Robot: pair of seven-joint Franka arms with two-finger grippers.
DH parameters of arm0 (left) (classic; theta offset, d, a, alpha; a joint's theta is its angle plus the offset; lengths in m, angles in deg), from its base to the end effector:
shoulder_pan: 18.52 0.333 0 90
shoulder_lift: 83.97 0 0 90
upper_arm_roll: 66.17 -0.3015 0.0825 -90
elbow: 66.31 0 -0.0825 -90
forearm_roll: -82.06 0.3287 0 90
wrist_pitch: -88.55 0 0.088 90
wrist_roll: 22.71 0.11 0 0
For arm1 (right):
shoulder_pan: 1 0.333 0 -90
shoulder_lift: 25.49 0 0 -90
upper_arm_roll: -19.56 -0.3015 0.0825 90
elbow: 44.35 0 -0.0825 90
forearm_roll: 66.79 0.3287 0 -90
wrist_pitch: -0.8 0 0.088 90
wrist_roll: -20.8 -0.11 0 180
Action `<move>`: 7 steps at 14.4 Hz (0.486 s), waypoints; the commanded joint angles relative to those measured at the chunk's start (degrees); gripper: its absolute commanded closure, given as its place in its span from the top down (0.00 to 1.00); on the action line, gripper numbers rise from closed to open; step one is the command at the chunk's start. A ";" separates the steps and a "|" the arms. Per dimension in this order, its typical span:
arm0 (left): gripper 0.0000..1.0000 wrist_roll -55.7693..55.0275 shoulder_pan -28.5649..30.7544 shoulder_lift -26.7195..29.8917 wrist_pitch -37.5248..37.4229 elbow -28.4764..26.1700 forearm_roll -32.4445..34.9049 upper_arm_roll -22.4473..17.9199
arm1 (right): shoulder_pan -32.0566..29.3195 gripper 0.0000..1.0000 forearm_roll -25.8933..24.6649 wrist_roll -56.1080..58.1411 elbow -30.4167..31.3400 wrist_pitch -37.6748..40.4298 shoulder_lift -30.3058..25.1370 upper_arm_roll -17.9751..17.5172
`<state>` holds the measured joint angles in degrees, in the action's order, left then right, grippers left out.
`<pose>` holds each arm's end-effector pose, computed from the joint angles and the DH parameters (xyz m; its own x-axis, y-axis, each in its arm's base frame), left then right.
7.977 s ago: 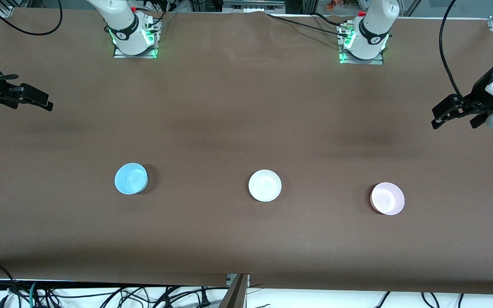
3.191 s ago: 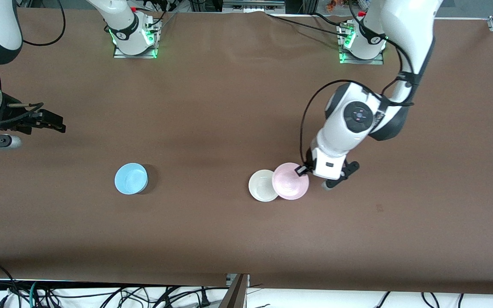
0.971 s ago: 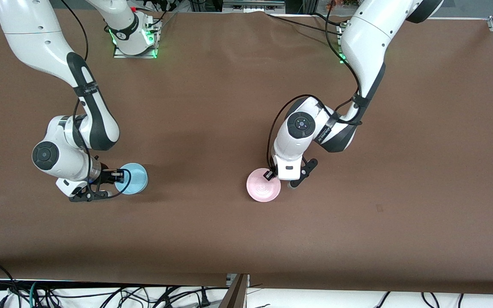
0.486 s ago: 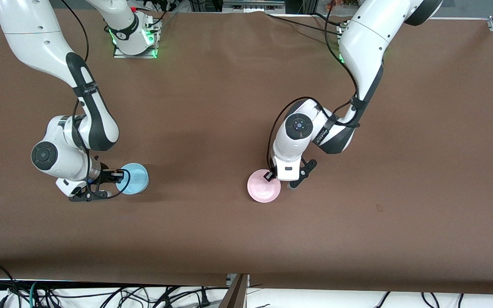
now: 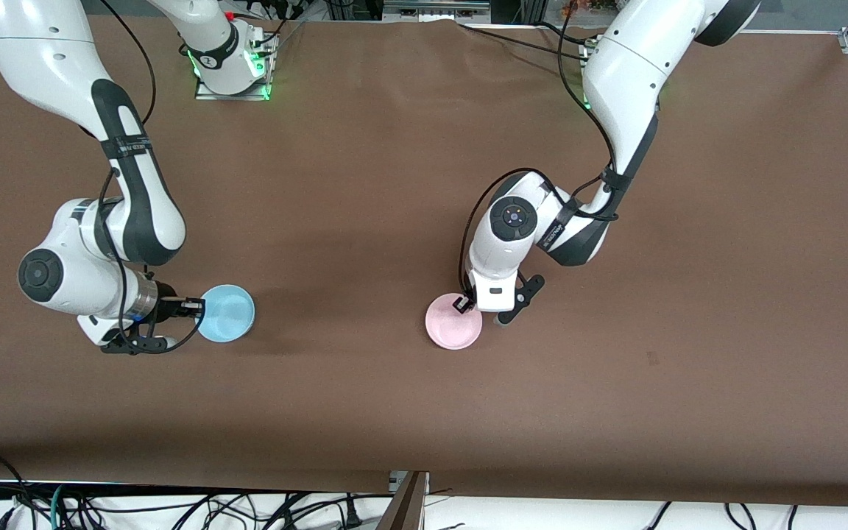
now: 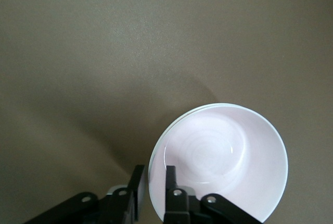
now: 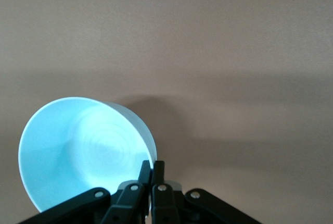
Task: Stack pink and blue bowls on white bowl
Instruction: 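Grasp the blue bowl's rim with the right gripper while the left gripper holds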
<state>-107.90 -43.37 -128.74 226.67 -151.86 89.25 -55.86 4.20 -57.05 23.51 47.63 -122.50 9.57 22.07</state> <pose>0.5683 -0.3695 0.2482 0.6634 0.7481 -0.0171 0.7412 -0.6539 0.1519 0.6325 0.0409 0.2854 0.9980 0.0070 -0.0634 -0.0003 -0.9936 -0.1134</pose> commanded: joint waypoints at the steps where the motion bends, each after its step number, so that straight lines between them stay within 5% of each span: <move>1: 0.32 -1.74 -0.72 -0.40 -0.05 1.44 2.04 -0.65 | -0.11 0.00 0.81 -2.00 -4.26 4.03 1.15 -0.14; 4: 0.32 -1.74 0.06 1.18 -1.89 4.15 1.86 -0.56 | -0.02 0.00 0.81 -4.02 -7.34 7.11 1.94 -0.23; 7: 0.32 -1.04 1.29 6.18 -12.41 8.54 1.43 -0.47 | 0.25 0.00 0.81 -6.57 -9.71 8.69 2.55 -0.23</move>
<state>-107.99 -42.86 -126.94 221.84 -145.92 89.25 -56.25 4.37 -56.99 19.09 41.57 -116.14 10.48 21.99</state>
